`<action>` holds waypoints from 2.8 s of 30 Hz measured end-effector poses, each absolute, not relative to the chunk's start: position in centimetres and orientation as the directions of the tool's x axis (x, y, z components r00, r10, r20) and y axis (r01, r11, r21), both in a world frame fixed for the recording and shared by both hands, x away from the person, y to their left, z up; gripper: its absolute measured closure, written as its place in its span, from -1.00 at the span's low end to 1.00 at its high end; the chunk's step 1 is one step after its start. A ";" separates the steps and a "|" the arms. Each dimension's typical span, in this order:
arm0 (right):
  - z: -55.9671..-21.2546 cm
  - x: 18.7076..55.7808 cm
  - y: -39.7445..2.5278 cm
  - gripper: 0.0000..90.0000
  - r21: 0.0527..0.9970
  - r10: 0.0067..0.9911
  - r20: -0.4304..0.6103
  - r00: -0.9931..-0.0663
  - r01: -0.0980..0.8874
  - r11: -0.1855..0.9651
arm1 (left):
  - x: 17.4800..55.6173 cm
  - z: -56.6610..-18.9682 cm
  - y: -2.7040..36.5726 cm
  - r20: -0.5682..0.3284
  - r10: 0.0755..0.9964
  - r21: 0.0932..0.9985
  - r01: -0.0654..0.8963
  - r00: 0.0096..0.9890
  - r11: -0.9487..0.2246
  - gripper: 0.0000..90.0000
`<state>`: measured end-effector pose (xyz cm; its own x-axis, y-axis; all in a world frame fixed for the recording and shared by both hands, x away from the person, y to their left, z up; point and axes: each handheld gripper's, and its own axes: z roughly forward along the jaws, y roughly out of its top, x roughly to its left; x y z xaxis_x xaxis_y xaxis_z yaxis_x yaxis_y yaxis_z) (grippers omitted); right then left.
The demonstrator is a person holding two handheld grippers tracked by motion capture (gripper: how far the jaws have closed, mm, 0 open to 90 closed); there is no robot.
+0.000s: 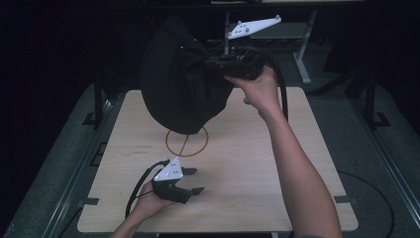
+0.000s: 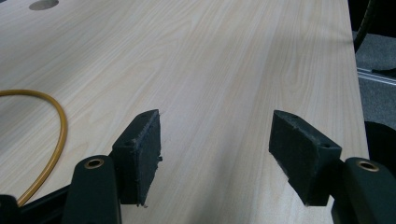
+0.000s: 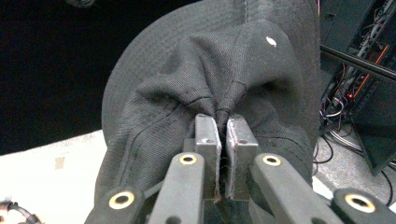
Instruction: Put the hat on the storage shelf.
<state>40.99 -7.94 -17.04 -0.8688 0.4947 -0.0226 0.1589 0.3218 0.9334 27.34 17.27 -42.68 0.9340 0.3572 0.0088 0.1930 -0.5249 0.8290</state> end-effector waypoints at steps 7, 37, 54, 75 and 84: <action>-17.3 42.1 -6.9 0.90 0.931 0.503 -0.007 -0.864 0.179 0.319 | 27.4 -42.7 17.3 0.007 0.357 0.829 0.195 0.934 -0.525 -0.26; -17.4 44.9 -2.5 0.89 0.913 0.492 -0.008 -0.870 0.194 0.358 | 27.9 -42.8 17.4 0.008 0.362 0.832 0.195 0.932 -0.520 -0.26; -18.5 46.4 0.3 0.89 0.895 0.489 -0.005 -0.872 0.214 0.391 | 28.0 -42.8 17.4 0.006 0.358 0.835 0.192 0.934 -0.516 -0.27; -20.3 48.2 4.9 0.62 0.850 0.474 -0.046 -0.879 0.215 0.480 | 27.8 -43.0 17.0 0.004 0.340 0.831 0.186 0.940 -0.525 -0.28; -20.4 48.1 4.0 0.28 0.852 0.483 -0.012 -0.875 0.243 0.463 | 27.6 -43.0 16.8 0.003 0.334 0.830 0.184 0.943 -0.526 -0.28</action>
<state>48.13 3.98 -20.41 -0.8755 0.4831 -0.0125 0.2434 0.4631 0.8522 27.55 16.79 -43.00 0.9427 0.3335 0.0028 0.1837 -0.5261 0.8304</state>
